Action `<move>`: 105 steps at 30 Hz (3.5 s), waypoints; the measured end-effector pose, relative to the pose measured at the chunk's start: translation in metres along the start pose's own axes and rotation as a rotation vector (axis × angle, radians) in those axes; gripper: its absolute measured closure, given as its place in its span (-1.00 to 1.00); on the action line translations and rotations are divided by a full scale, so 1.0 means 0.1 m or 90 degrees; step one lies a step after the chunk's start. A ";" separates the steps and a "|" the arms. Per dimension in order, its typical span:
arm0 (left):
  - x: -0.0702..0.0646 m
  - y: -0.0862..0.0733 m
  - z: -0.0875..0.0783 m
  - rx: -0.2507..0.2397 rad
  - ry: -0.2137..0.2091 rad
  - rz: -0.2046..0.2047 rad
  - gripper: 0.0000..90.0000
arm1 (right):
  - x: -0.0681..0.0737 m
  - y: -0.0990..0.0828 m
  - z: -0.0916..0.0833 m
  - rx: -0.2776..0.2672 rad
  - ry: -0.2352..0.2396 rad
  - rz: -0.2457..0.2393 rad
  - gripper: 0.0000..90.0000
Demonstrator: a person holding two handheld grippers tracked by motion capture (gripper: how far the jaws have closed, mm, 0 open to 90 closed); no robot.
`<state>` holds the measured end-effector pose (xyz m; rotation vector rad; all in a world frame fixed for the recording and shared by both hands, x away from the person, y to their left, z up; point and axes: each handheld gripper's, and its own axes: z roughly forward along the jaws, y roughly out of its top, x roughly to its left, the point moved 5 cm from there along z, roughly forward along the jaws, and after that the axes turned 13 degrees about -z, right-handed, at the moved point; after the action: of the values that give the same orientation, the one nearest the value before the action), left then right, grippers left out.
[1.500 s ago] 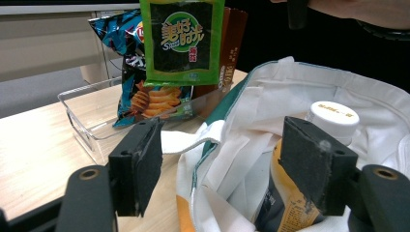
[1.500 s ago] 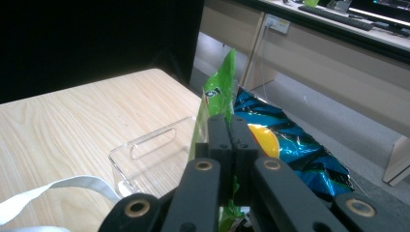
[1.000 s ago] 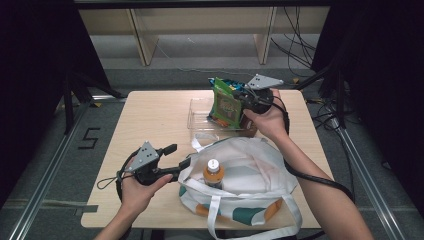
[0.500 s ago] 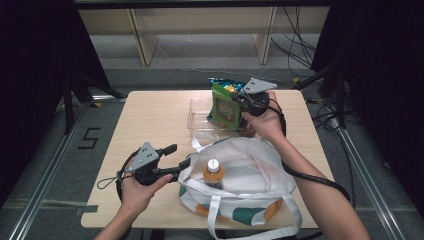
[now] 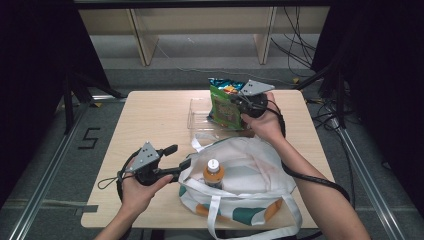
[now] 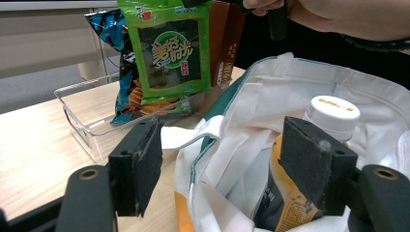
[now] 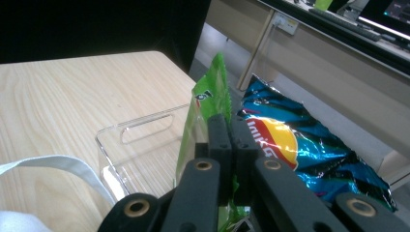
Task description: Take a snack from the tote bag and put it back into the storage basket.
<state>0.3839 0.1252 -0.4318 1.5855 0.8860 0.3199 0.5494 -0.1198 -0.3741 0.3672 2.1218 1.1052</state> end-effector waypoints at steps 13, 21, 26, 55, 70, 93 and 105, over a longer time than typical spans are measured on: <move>0.00 0.00 0.00 0.001 -0.001 0.001 -0.31 | -0.02 0.03 0.04 -0.014 -0.016 -0.002 1.00; 0.00 0.00 0.00 -0.001 -0.001 -0.001 -0.31 | -0.03 0.04 0.06 -0.023 -0.019 -0.009 1.00; 0.01 0.00 -0.01 -0.001 -0.001 0.001 -0.31 | -0.01 0.04 0.06 -0.026 -0.012 0.006 1.00; 0.01 -0.01 0.00 0.000 -0.001 0.001 -0.31 | -0.03 0.04 0.15 -0.030 -0.032 -0.018 1.00; 0.01 -0.01 -0.01 0.001 -0.001 0.002 -0.31 | -0.01 0.01 0.18 -0.017 -0.043 -0.044 1.00; 0.00 -0.01 -0.01 0.001 -0.001 0.001 -0.31 | -0.04 -0.04 0.15 0.034 -0.036 -0.066 0.95; 0.00 -0.02 0.00 0.003 -0.003 0.001 -0.31 | 0.00 -0.03 0.15 0.048 -0.019 -0.066 1.00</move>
<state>0.3833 0.1251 -0.4332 1.5912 0.8830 0.3155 0.5606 -0.1122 -0.3819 0.3032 2.1343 0.9576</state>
